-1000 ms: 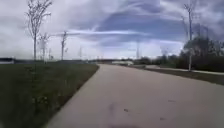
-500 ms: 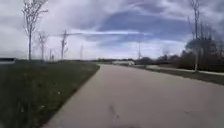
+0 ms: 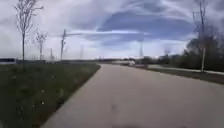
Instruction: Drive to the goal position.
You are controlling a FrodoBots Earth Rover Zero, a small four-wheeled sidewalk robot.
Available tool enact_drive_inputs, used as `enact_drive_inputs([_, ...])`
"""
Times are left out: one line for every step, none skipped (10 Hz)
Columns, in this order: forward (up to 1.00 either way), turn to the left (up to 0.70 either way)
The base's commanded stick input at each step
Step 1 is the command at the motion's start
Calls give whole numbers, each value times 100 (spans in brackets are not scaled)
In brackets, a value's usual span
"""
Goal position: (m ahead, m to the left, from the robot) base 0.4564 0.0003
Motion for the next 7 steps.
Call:
enact_drive_inputs([100, 1])
enact_drive_inputs([100, 1])
enact_drive_inputs([100, -16])
enact_drive_inputs([100, -28])
enact_drive_inputs([100, -19])
enact_drive_inputs([100, -9])
enact_drive_inputs([100, 0])
